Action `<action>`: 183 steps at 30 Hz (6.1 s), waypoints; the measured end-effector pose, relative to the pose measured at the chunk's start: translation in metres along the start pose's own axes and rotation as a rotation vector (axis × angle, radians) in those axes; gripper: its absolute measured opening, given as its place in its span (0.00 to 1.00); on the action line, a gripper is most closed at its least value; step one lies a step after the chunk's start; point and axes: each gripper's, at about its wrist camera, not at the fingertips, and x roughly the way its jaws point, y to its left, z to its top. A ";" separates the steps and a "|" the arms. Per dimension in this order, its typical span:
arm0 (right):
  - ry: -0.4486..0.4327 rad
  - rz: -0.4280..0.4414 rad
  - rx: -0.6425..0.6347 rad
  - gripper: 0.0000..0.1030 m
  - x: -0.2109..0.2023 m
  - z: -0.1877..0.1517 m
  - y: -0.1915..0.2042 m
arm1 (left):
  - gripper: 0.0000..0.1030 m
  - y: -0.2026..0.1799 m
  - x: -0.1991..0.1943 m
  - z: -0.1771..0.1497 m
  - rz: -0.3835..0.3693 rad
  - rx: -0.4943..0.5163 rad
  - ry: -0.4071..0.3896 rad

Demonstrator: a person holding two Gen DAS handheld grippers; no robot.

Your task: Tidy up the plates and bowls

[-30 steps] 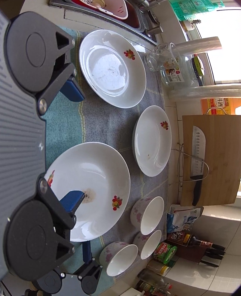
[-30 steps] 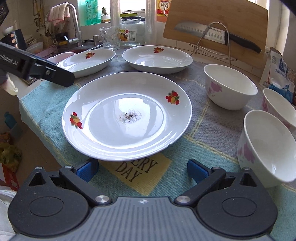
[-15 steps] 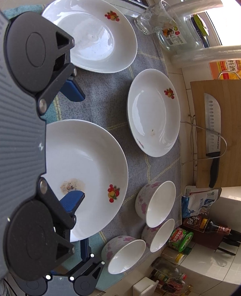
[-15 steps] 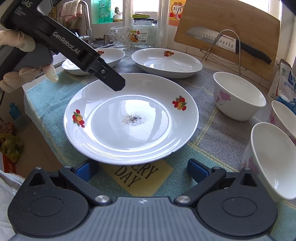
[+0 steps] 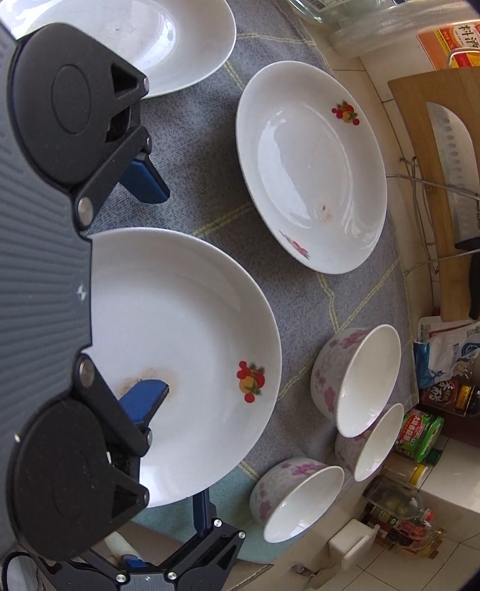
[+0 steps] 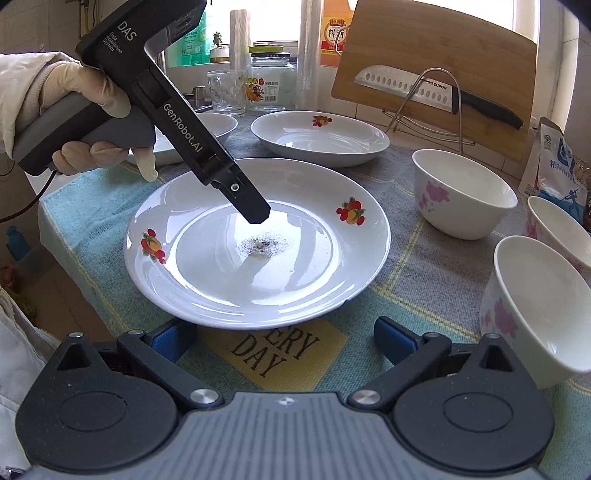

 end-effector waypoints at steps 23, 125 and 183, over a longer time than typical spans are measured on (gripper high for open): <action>-0.010 0.048 -0.071 0.99 0.003 0.008 0.004 | 0.74 0.011 0.006 0.023 -0.174 0.132 0.125; -0.007 0.326 -0.306 0.97 0.112 0.171 0.084 | 0.74 0.207 -0.068 -0.037 -0.011 -0.117 0.033; 0.044 0.037 -0.129 1.00 0.073 0.147 0.040 | 0.90 0.100 -0.115 -0.051 0.100 -0.121 -0.292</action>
